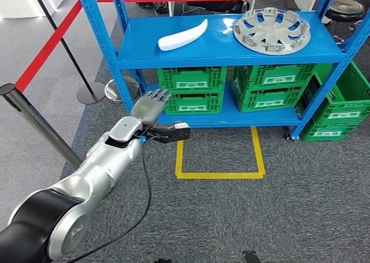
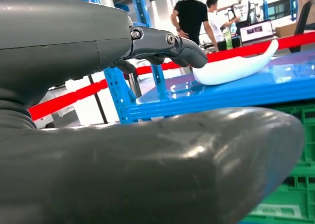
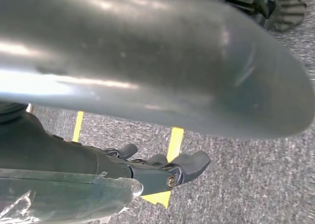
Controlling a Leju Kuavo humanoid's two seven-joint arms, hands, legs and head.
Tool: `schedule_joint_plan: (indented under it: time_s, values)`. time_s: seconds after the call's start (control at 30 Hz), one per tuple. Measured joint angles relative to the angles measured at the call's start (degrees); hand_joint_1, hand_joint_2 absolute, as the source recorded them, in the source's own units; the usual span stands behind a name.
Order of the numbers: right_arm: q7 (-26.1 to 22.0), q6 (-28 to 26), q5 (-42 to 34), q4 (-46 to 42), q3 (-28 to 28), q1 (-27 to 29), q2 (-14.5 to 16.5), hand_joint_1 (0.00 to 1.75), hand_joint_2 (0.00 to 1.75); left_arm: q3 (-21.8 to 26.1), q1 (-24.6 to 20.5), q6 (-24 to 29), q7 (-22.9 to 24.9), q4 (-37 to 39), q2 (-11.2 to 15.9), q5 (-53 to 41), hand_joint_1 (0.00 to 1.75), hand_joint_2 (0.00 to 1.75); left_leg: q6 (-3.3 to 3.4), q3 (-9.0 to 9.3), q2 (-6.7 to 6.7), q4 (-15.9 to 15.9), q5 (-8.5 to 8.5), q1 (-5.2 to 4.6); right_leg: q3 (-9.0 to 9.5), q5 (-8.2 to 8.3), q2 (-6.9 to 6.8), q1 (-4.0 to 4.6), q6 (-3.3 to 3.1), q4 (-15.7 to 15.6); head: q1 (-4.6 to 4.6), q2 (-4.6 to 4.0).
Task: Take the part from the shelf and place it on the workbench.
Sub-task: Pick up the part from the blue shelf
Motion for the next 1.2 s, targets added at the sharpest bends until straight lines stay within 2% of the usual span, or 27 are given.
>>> schedule_joint_plan:
  time_s: [0.03, 0.07, 0.13, 0.2, 0.23, 0.27, 0.33, 0.37, 0.4, 0.43, 0.5, 0.53, 0.57, 0.67, 0.73, 0.77, 0.87, 0.9, 0.93, 0.97, 1.0, 1.03, 1.07, 1.13, 1.2]
  values:
    - [0.0, 0.0, 0.0, 0.0, 0.0, 0.0, 0.0, 0.0, 0.0, 0.0, -0.1, 0.0, 0.0, 0.0, 0.0, 0.0, 0.0, 0.0, 0.13, 1.61, 0.0, -3.2, 0.98, -0.09, 0.2, -0.28, 0.11, 0.04, 0.34, 0.0, 0.03, 0.0]
    - [0.0, 0.0, 0.0, 0.0, 0.0, 0.0, 0.0, 0.0, 0.0, 0.0, -0.2, 0.0, 0.0, 0.0, 0.0, 0.0, 0.0, 0.0, 0.25, 2.59, -0.01, -5.2, 1.17, -0.22, 0.36, -0.46, 0.18, 0.07, 0.71, -0.2, 0.05, 0.0]
    - [0.0, 0.0, 0.0, 0.0, 0.0, 0.0, 0.0, 0.0, 0.0, 0.0, -0.3, 0.0, 0.0, 0.0, -0.1, 0.0, 0.0, 0.0, 0.71, 3.26, -0.05, -6.5, 0.52, -0.39, 0.76, -0.41, 0.19, 0.02, 1.53, -0.5, 0.11, 0.01]
    - [0.0, 0.0, 0.0, 0.0, 0.0, 0.0, 0.0, 0.0, 0.0, 0.0, -0.3, 0.0, 0.0, 0.0, 0.0, 0.0, 0.0, 0.0, 1.51, 3.99, -0.07, -6.7, 0.22, -0.36, 0.69, -0.89, -0.17, -0.03, 2.03, 0.4, 0.19, 0.01]
    - [0.0, 0.0, 0.0, 0.0, 0.0, 0.0, 0.0, 0.0, 0.0, 0.0, -0.4, 0.0, 0.0, 0.0, 0.0, 0.0, 0.0, 0.0, 1.9, 4.45, -0.07, -6.8, 0.04, -0.35, -0.16, -1.82, -0.39, 0.03, 2.06, 2.2, 0.29, 0.01]
    - [0.0, 0.0, 0.0, 0.0, 0.0, 0.0, 0.0, 0.0, 0.0, 0.0, -0.4, 0.0, 0.0, 0.0, 0.0, 0.0, 0.0, 0.0, 2.22, 4.81, -0.06, -6.8, -0.18, -0.36, -1.82, -3.1, -0.6, 0.17, 2.01, 5.2, 0.4, 0.01]
    - [0.0, 0.0, 0.0, 0.0, 0.0, 0.0, 0.0, 0.0, 0.0, 0.0, -0.3, 0.0, 0.0, 0.0, -0.1, 0.0, 0.0, 0.0, 2.66, 5.28, -0.06, -6.8, -0.7, -0.59, -6.43, -5.73, -0.75, 0.49, 1.86, 12.6, 0.61, 0.0]
    - [0.0, 0.0, 0.0, 0.0, 0.0, 0.1, 0.0, 0.0, 0.0, 0.0, -0.2, 0.0, 0.0, 0.0, -0.1, 0.0, 0.0, 0.0, 2.79, 5.53, -0.08, -6.8, -0.98, -0.74, -8.33, -6.14, -0.75, 0.6, 1.77, 15.0, 0.64, 0.0]
    - [0.0, 0.0, 0.0, 0.0, 0.0, 0.2, 0.0, 0.0, 0.0, 0.0, -0.1, 0.0, 0.0, 0.0, -0.1, 0.0, 0.0, 0.0, 2.87, 5.85, -0.1, -6.8, -1.28, -0.88, -9.35, -5.58, -0.75, 0.7, 1.63, 15.5, 0.66, 0.0]
    - [0.0, 0.0, 0.0, 0.0, 0.0, 0.2, 0.0, 0.0, 0.0, 0.0, -0.1, 0.0, 0.0, 0.0, -0.1, 0.0, 0.0, 0.0, 2.87, 6.33, -0.12, -6.8, -1.64, -1.0, -9.15, -3.74, -0.76, 0.81, 1.45, 13.7, 0.66, 0.0]
    - [0.0, 0.0, 0.0, 0.0, 0.0, 0.2, 0.0, 0.0, 0.0, 0.0, -0.1, 0.0, 0.0, 0.0, -0.1, 0.0, 0.0, 0.0, 2.68, 7.5, -0.16, -6.8, -2.52, -1.13, -6.4, 1.37, -0.8, 1.12, 0.95, 6.2, 0.7, 0.0]
    - [0.0, 0.0, 0.0, 0.0, 0.0, 0.1, -0.1, 0.0, 0.0, 0.0, -0.1, 0.0, 0.0, 0.0, -0.1, 0.0, 0.0, 0.0, 2.5, 7.93, -0.15, -6.7, -2.91, -1.2, -4.97, 2.8, -0.84, 1.29, 0.65, 2.5, 0.77, 0.0]
    - [0.0, 0.0, 0.0, 0.0, 0.0, 0.0, -0.1, 0.0, 0.0, 0.0, -0.2, 0.0, 0.0, 0.0, -0.1, 0.0, 0.0, 0.0, 2.28, 8.12, -0.12, -6.8, -3.18, -1.27, -4.01, 3.6, -0.85, 1.44, 0.34, 0.2, 0.78, 0.0]
    - [-0.1, 0.1, -0.1, 0.0, 0.0, 0.0, 0.0, 0.0, 0.0, 0.0, -0.3, 0.0, 0.0, 0.1, 0.0, 0.0, 0.0, 0.0, 1.54, 8.17, -0.08, -6.7, -3.39, -1.38, -3.09, 3.59, -0.74, 1.48, -0.52, -1.2, 0.75, 0.01]
    - [-0.1, 0.1, -0.1, 0.0, 0.0, 0.0, 0.0, 0.0, 0.0, 0.0, -0.4, 0.0, 0.0, 0.1, -0.1, 0.0, 0.0, 0.0, 0.97, 7.14, -0.05, -4.6, -3.59, -1.35, -2.39, 3.42, -0.64, 1.15, -0.94, -1.4, 0.59, 0.01]
    - [-0.2, 0.1, -0.1, 0.0, 0.0, -0.1, 0.0, 0.0, 0.0, 0.0, -0.5, 0.0, 0.0, 0.1, -0.1, 0.0, 0.0, 0.0, 0.61, 5.56, -0.02, -2.0, -4.19, -1.26, -1.95, 3.23, -0.61, 0.97, -1.11, -1.6, 0.51, 0.01]
    - [-0.2, 0.1, -0.1, 0.0, 0.0, -0.1, 0.0, 0.0, 0.0, 0.0, -0.3, 0.0, 0.0, 0.1, 0.0, 0.0, 0.0, 0.0, -0.2, -1.54, 0.04, 8.0, -7.5, -0.76, -0.81, 2.2, -0.6, 0.82, -1.22, -1.7, 0.39, 0.0]
    - [-0.2, 0.1, -0.1, 0.0, 0.0, 0.0, 0.0, 0.0, 0.0, 0.0, -0.2, 0.0, 0.0, 0.2, 0.0, 0.0, 0.0, 0.0, -0.28, -3.02, 0.04, 9.2, -7.54, -0.63, -0.38, 1.82, -0.57, 0.81, -1.18, -1.7, 0.4, 0.0]
    - [-0.2, 0.1, -0.1, 0.0, 0.0, 0.0, 0.0, 0.0, 0.0, 0.0, -0.1, 0.0, 0.0, 0.2, 0.0, 0.0, 0.0, 0.0, -0.27, -3.42, 0.05, 8.4, -6.35, -0.55, 0.09, 1.47, -0.53, 0.81, -1.14, -1.7, 0.4, 0.0]
    - [-0.2, 0.1, -0.1, 0.0, 0.0, 0.0, 0.0, 0.0, 0.0, 0.0, -0.1, 0.0, 0.0, 0.2, 0.0, 0.0, 0.0, 0.0, -0.18, -2.78, 0.05, 5.8, -4.0, -0.51, 0.63, 1.09, -0.49, 0.8, -1.07, -1.7, 0.4, 0.0]
    - [-0.2, 0.1, -0.1, 0.0, 0.0, 0.0, 0.0, 0.0, 0.0, 0.0, -0.2, 0.0, 0.0, 0.2, 0.0, 0.0, 0.0, 0.0, -0.03, -1.47, 0.06, 2.1, -1.13, -0.5, 1.14, 0.72, -0.45, 0.79, -0.95, -1.7, 0.41, 0.0]
    - [-0.2, 0.1, -0.1, 0.0, 0.0, 0.0, 0.0, 0.0, 0.0, 0.0, -0.4, 0.0, 0.0, 0.2, 0.1, 0.0, 0.0, 0.0, 0.15, -0.04, 0.08, -1.9, 1.01, -0.55, 1.6, 0.32, -0.41, 0.85, -0.74, -1.7, 0.41, 0.0]
    - [-0.2, 0.1, -0.1, 0.0, 0.0, -0.1, 0.0, 0.0, 0.0, 0.0, -0.5, 0.0, 0.0, 0.2, 0.1, 0.0, 0.0, 0.0, 0.36, 1.18, 0.09, -5.0, 2.12, -0.61, 1.92, -0.06, -0.38, 0.91, -0.47, -1.8, 0.47, 0.0]
    - [-0.2, 0.1, -0.1, 0.0, 0.0, -0.1, 0.0, 0.0, 0.0, 0.0, -0.7, 0.0, 0.0, 0.2, 0.1, 0.0, 0.0, 0.0, 0.93, 2.32, 0.05, -7.9, 2.18, -0.72, 2.36, -0.44, -0.34, 1.05, 0.25, -1.8, 0.53, 0.0]
    - [-0.2, 0.1, -0.1, 0.0, 0.0, -0.1, 0.0, 0.0, 0.0, 0.0, -0.6, 0.0, 0.0, 0.2, 0.1, 0.0, 0.0, 0.0, 1.66, 3.24, -0.01, -8.4, 2.09, -0.67, 2.73, -0.69, -0.45, 1.04, 0.84, -1.3, 0.6, 0.0]
